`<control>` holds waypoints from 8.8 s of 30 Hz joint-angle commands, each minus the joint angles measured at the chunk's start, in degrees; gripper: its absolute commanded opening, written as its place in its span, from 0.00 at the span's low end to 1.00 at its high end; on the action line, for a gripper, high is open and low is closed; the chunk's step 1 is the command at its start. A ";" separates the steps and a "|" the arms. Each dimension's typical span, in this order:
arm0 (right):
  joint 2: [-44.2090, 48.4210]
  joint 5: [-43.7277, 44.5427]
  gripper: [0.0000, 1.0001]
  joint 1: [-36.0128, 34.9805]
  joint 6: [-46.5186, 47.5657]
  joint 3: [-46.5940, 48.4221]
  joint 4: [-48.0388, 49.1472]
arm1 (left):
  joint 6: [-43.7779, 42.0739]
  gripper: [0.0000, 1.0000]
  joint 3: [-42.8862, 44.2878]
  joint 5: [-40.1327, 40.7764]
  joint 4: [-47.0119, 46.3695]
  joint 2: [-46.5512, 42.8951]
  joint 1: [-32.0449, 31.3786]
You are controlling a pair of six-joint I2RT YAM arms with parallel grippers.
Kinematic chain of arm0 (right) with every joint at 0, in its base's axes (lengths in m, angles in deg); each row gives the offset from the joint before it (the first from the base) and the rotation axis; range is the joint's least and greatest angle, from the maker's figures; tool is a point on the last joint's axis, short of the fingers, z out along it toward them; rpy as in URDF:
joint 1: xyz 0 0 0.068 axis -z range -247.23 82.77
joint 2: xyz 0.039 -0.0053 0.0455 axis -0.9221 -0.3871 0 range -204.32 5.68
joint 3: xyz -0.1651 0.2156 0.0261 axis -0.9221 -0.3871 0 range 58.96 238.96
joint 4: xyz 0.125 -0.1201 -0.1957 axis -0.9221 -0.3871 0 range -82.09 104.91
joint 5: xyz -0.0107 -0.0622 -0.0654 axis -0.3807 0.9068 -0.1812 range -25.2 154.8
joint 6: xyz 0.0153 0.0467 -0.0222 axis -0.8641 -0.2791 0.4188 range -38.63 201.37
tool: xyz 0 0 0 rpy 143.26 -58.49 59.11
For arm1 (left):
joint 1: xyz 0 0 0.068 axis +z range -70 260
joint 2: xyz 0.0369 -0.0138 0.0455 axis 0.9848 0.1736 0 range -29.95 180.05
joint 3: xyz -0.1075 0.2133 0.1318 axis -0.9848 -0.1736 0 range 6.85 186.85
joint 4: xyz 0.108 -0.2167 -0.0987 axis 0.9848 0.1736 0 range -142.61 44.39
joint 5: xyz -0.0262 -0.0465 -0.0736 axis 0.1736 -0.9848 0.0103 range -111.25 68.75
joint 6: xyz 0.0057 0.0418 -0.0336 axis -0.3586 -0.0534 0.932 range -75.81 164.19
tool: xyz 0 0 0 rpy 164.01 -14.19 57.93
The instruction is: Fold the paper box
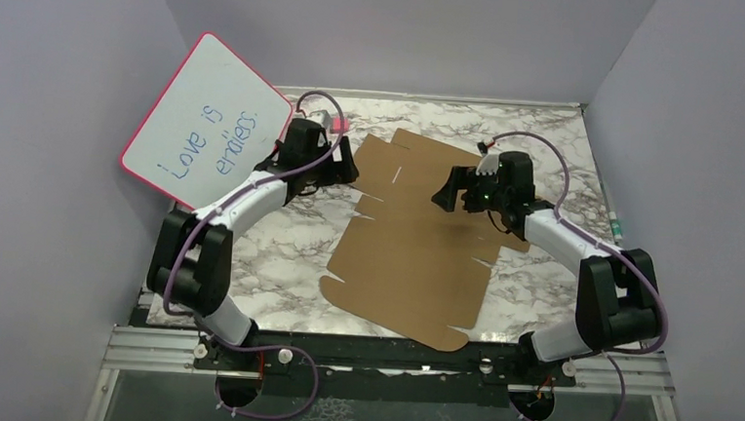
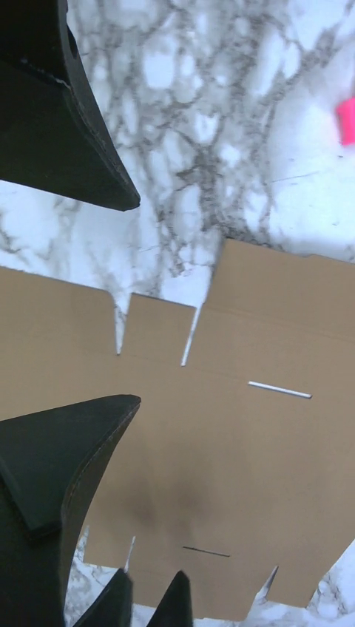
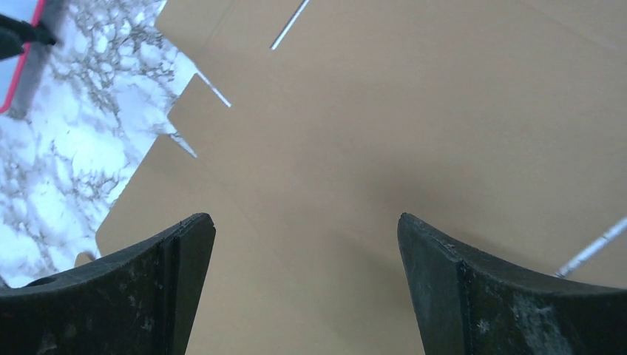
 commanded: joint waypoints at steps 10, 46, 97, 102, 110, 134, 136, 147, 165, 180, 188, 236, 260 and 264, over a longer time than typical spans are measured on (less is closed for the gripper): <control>3.89 6.43 1.00 2.75 -1.34 -3.00 0.79 | -13.70 0.76 29.01 -16.96 7.65 28.82 6.78; 5.22 5.78 1.00 4.06 -1.68 -2.02 -4.69 | -26.55 0.00 28.77 -21.91 25.87 28.02 9.48; -2.25 0.95 0.88 13.28 -2.58 1.01 -2.47 | -14.65 0.59 13.09 -7.89 20.90 5.66 11.25; -7.88 -1.15 0.85 13.29 -2.87 6.06 -2.15 | -13.15 0.62 20.84 -13.06 20.30 14.55 11.24; -14.94 -0.44 0.85 13.29 -1.96 13.74 -2.85 | -12.34 0.65 25.98 -12.53 20.03 23.76 11.17; -35.14 -20.38 0.49 13.21 -10.08 23.73 3.35 | -10.18 0.66 23.50 -13.53 15.83 29.38 11.16; -34.60 -20.90 0.40 13.20 -10.02 23.91 3.08 | -9.85 0.66 23.13 -13.72 15.37 29.61 11.13; -26.96 -4.03 0.18 9.20 -3.34 25.77 -8.79 | -8.79 0.66 21.44 -14.26 13.55 30.09 8.91; -29.72 33.79 0.18 -5.52 2.09 37.10 -24.98 | -8.19 0.66 20.09 -13.37 11.64 28.59 6.45; -16.95 26.17 0.08 -4.89 3.22 23.21 -11.90 | -6.46 0.72 20.72 -13.65 9.87 24.58 11.20; -13.77 23.98 0.05 -4.57 3.01 20.70 -8.86 | -6.35 0.72 22.48 -20.62 8.43 26.85 12.28; -21.65 28.03 0.15 -4.91 -2.53 24.70 -13.33 | -13.66 0.22 48.06 25.78 32.32 39.37 -10.35; 2.55 14.17 0.71 5.27 -1.42 7.65 -10.87 | -12.94 0.76 16.45 -2.97 22.49 5.62 7.60; 6.26 10.75 0.73 5.82 -2.52 2.82 -11.27 | -11.60 0.77 6.02 -8.61 19.47 -1.02 10.13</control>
